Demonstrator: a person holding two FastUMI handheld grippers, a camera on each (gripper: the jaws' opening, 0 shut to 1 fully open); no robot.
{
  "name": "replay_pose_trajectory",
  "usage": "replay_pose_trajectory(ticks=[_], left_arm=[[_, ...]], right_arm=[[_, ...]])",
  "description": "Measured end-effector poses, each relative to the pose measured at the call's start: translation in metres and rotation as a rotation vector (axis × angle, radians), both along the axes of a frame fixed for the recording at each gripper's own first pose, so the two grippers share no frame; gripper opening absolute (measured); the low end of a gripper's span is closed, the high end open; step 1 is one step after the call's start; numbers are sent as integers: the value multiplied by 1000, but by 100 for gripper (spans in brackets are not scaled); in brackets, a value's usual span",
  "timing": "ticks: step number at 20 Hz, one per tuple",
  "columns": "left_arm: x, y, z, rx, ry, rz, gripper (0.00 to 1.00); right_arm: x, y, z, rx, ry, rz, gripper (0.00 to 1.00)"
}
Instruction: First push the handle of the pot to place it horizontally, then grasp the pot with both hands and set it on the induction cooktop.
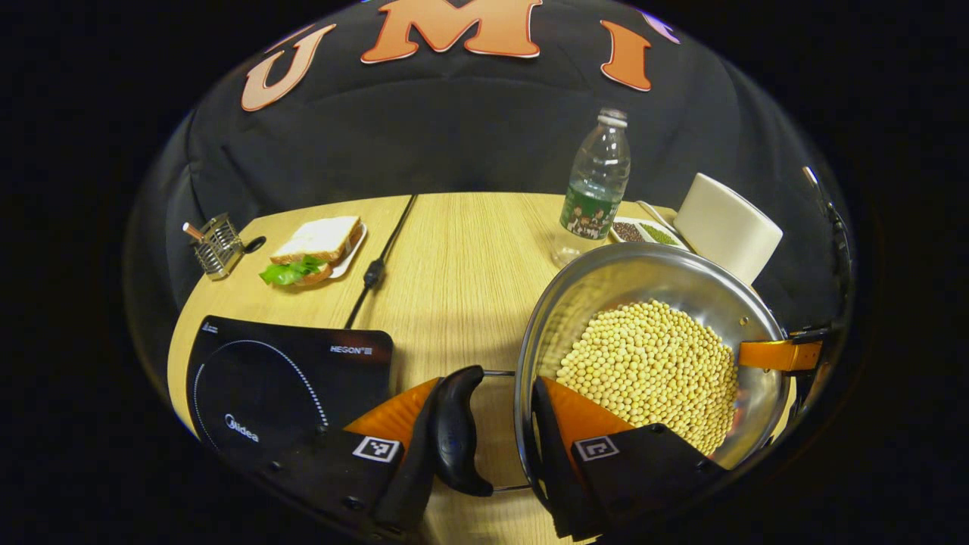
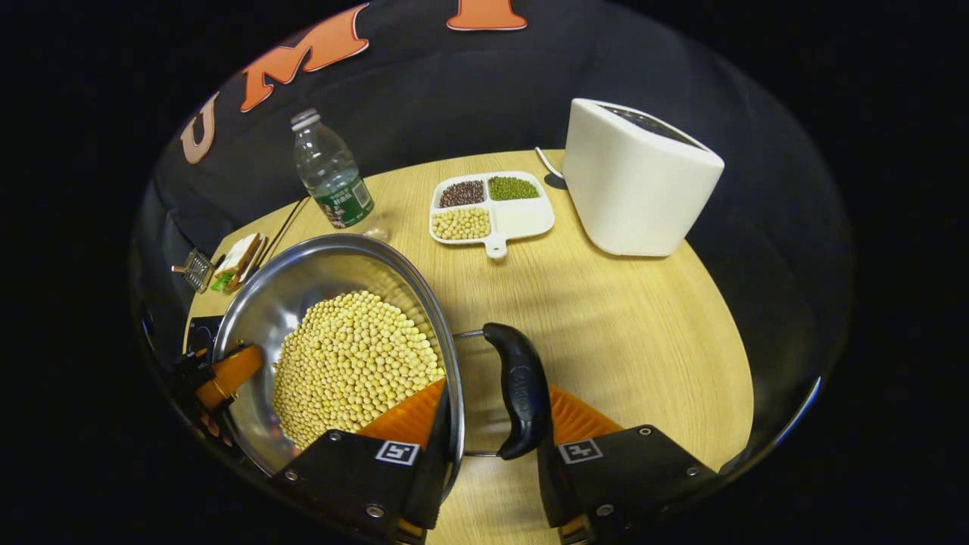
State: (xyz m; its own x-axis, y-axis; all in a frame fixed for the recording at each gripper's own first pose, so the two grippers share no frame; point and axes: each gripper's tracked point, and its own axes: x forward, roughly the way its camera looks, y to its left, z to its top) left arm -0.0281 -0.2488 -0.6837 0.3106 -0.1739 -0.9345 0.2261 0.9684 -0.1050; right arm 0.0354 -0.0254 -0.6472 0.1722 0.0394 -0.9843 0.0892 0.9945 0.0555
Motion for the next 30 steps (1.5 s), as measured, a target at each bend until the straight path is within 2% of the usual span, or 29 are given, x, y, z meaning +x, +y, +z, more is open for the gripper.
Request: replay_pose_trajectory(ticks=[4,7,8,12,13,14,16,18,19,22,24,25,26,30], left_arm=[[2,2,4,-3,-23,16,72],[7,6,9,2,-43,29,67],[7,7,11,7,-45,32,69],[11,15,20,24,-74,51,66],[11,19,24,28,-80,61,69],[12,24,27,32,-88,68,66],[12,30,35,46,-104,90,69],[13,33,43,62,-106,124,65],[10,33,45,71,-107,141,69],[11,33,51,102,-125,169,69],[8,33,52,116,-140,189,65],[6,33,54,123,-143,197,69],[4,33,55,131,-149,206,65],[1,34,59,161,-170,227,66]], right_arm=[[-1,1,-3,-4,-32,17,52],[1,1,-2,1,-51,36,52],[1,1,-2,5,-53,44,52],[5,2,-4,20,-74,72,52],[5,1,-6,23,-81,80,52],[4,-1,-5,28,-87,89,52],[7,0,-10,39,-93,116,52],[12,-1,-12,48,-98,147,52],[13,-1,-12,56,-97,163,52],[20,-6,-12,81,-102,196,52],[23,-11,-10,95,-118,218,52],[24,-13,-11,99,-122,228,52],[25,-13,-13,103,-127,232,52],[30,-13,-16,128,-128,250,52]])
